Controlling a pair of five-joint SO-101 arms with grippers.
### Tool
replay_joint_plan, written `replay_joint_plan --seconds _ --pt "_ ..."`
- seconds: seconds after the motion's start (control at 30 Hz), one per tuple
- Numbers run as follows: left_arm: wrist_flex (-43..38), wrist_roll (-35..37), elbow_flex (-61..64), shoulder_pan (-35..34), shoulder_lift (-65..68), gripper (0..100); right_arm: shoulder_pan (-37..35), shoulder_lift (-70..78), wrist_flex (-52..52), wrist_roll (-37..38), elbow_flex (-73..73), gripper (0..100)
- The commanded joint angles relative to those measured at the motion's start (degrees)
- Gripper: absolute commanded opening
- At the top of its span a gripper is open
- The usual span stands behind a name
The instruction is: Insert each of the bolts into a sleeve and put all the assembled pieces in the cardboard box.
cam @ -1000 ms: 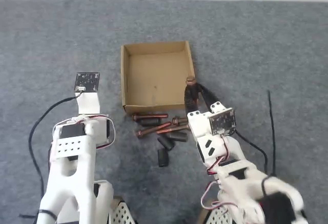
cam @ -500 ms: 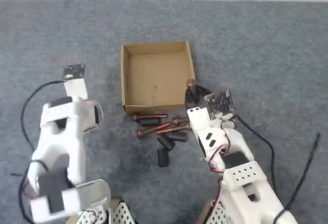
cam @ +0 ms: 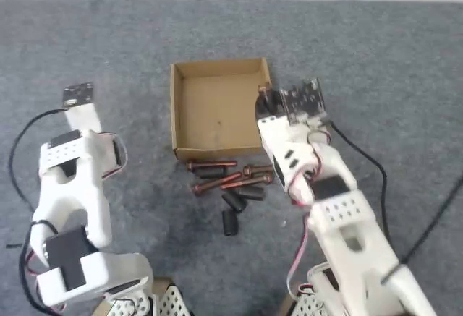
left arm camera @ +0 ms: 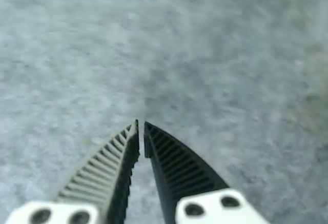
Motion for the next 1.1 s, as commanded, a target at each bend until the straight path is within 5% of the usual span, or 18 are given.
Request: replay_joint_plan --seconds 0.0,0.57,1.07 --pt "-1.67 -0.35 -2.68 -0.88 -0.35 1 0.40 7.16 0.22 -0.35 -10.11 0.6" --pt "-1.41 -0.35 -3.47 -0.97 0.18 1 1.54 42.95 0.13 -0.35 -34.90 0.6" --pt "-1.41 -0.35 -3.47 -0.97 0.18 1 4.35 60.18 -0.22 -0.35 -45.71 0.6"
